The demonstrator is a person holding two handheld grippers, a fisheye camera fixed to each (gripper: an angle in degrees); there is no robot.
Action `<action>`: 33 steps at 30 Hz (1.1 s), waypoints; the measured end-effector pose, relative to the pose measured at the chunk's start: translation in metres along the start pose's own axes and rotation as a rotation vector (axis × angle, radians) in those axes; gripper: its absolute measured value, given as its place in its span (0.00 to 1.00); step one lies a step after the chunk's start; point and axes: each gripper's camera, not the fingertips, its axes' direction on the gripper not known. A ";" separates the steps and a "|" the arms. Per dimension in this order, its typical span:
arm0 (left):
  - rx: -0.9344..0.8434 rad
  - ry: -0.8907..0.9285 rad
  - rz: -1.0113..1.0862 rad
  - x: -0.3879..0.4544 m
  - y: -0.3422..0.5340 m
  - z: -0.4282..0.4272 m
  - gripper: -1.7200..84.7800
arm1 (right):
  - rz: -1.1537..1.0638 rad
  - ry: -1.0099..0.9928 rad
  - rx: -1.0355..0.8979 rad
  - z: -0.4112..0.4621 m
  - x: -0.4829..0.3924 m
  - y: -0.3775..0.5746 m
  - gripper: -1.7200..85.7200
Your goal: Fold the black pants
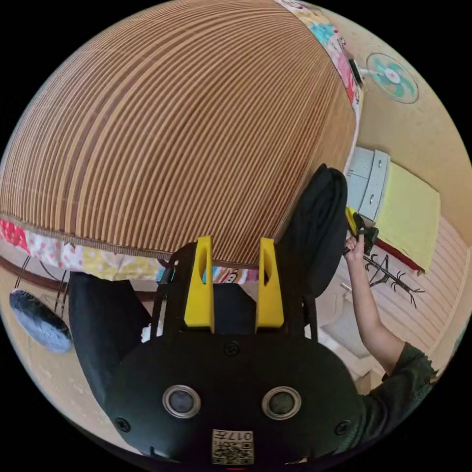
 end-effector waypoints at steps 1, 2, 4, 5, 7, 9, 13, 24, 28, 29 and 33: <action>0.011 -0.058 -0.038 -0.011 0.003 -0.001 0.18 | 0.031 0.017 -0.039 0.006 0.009 -0.016 0.11; 0.008 -0.112 -0.058 -0.018 0.004 0.002 0.18 | 0.038 0.013 -0.059 0.009 0.012 -0.022 0.11; 0.003 -0.109 -0.089 -0.027 0.005 0.008 0.18 | 0.019 0.009 -0.093 0.011 0.017 -0.033 0.10; 0.013 -0.064 -0.115 -0.033 0.005 0.012 0.18 | 0.013 -0.004 -0.091 0.010 0.017 -0.034 0.10; 0.057 -0.015 -0.181 -0.042 0.005 0.016 0.18 | 0.000 -0.130 -0.081 0.007 0.021 -0.034 0.11; 0.118 0.024 -0.250 -0.049 0.006 0.018 0.18 | -0.003 -0.152 -0.064 0.003 0.019 -0.032 0.11; 0.213 0.080 -0.341 -0.057 0.007 0.020 0.18 | -0.007 -0.099 -0.054 0.003 0.011 -0.029 0.10; 0.135 0.208 -0.373 -0.067 0.000 0.033 0.16 | 0.043 -0.311 -0.058 0.005 0.020 -0.039 0.10; 0.076 0.239 -0.401 -0.072 0.005 0.043 0.16 | 0.038 -0.245 -0.052 0.011 0.017 -0.042 0.06; 0.089 0.277 -0.419 -0.076 0.007 0.045 0.17 | 0.026 -0.224 -0.056 0.013 0.014 -0.043 0.06; 0.110 0.357 -0.471 -0.090 0.004 0.046 0.18 | 0.036 -0.310 -0.119 0.033 0.015 -0.057 0.05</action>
